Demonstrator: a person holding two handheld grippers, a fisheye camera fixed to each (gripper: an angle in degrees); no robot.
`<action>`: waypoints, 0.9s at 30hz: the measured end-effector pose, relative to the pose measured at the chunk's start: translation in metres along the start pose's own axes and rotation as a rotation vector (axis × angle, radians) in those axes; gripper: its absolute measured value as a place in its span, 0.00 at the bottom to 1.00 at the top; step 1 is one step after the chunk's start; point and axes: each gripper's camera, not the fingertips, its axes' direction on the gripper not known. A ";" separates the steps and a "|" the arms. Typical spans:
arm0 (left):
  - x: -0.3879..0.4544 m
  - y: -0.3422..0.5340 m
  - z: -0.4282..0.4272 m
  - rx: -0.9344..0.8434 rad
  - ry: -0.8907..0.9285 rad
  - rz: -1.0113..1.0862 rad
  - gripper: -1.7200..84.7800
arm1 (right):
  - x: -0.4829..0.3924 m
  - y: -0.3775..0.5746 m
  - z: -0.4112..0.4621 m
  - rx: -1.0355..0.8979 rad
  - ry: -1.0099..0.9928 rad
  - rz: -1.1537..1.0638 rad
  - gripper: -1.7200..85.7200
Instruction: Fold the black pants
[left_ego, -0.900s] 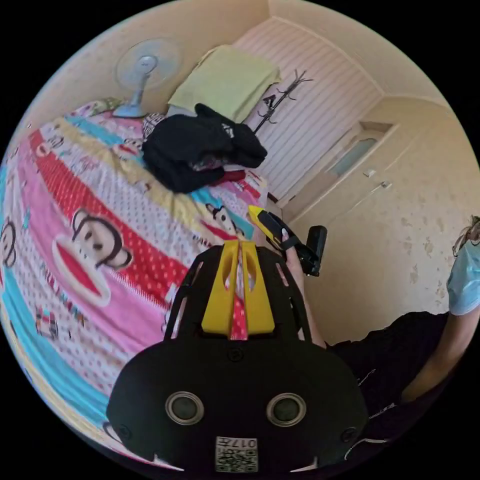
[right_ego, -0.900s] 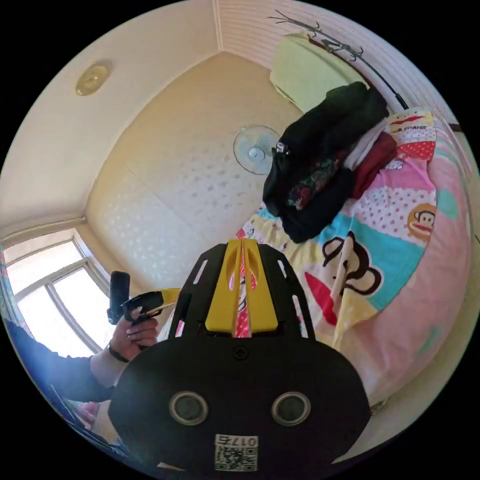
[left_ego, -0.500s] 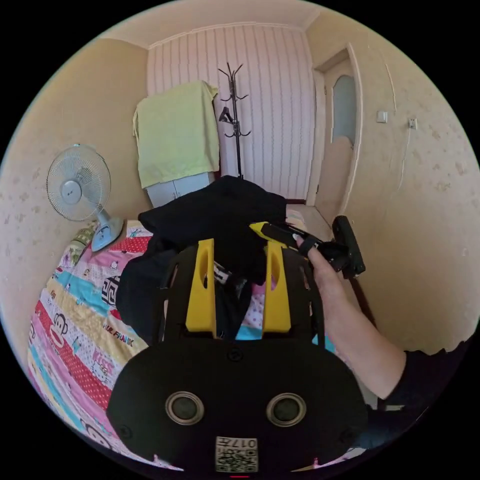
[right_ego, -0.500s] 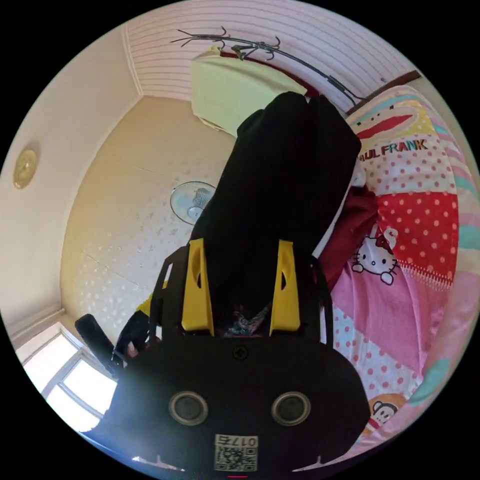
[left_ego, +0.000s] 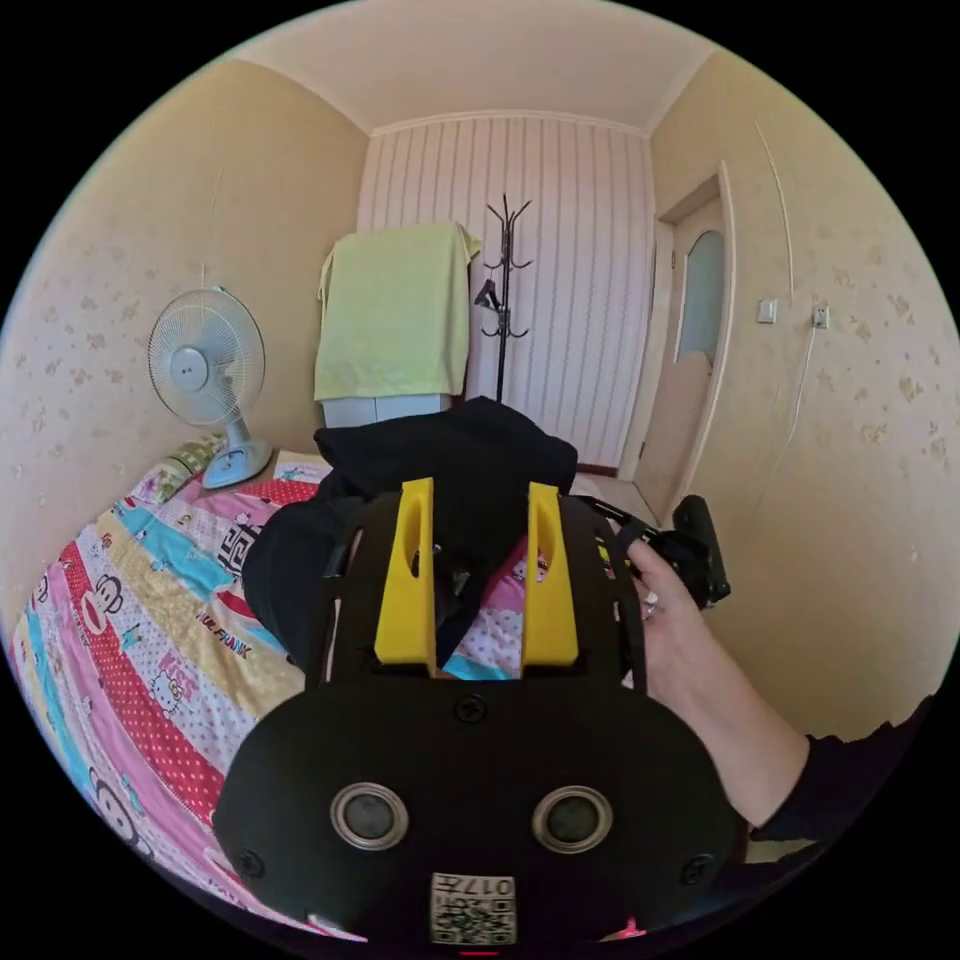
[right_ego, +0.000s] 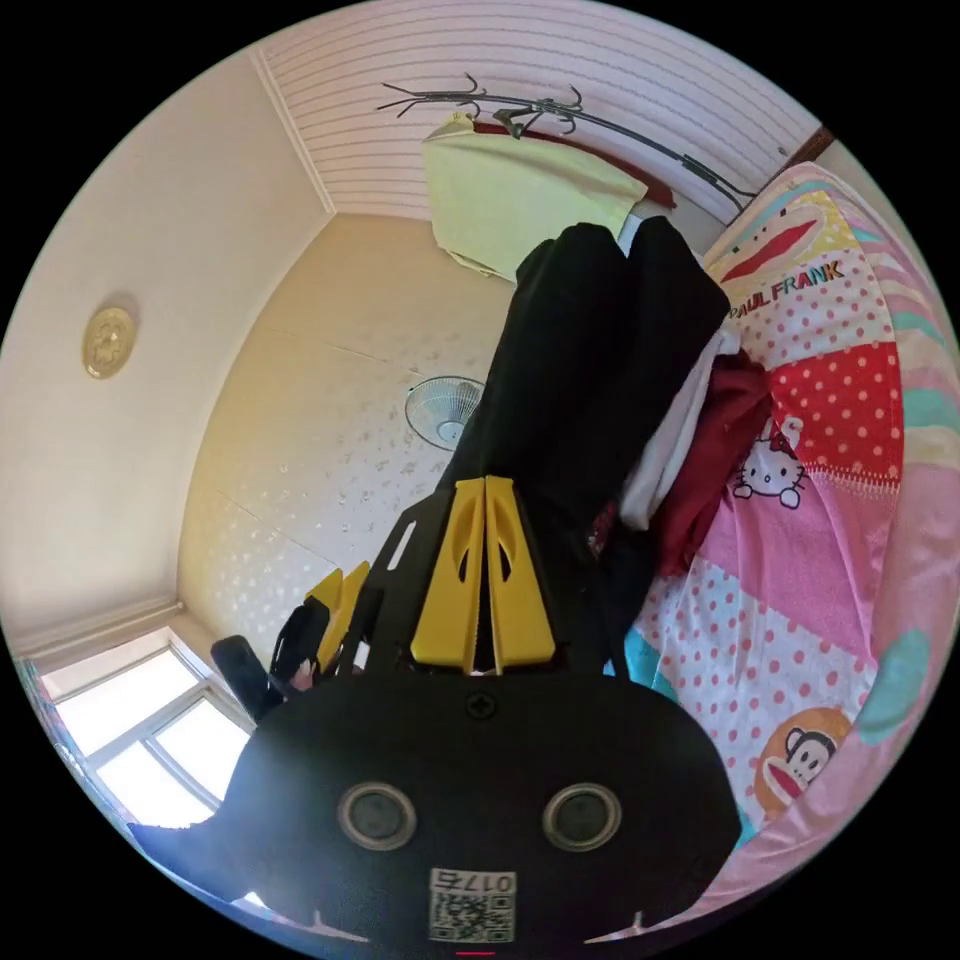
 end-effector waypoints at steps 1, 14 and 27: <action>0.001 -0.004 0.005 -0.016 -0.019 0.012 0.18 | 0.003 -0.003 -0.005 -0.003 0.019 -0.012 0.03; 0.031 0.101 0.061 -0.144 0.009 -0.101 0.14 | 0.054 -0.039 -0.013 0.072 0.012 0.039 0.17; -0.050 0.099 0.108 0.078 -0.060 -0.105 0.15 | 0.067 -0.065 0.006 -0.093 -0.365 -0.025 0.07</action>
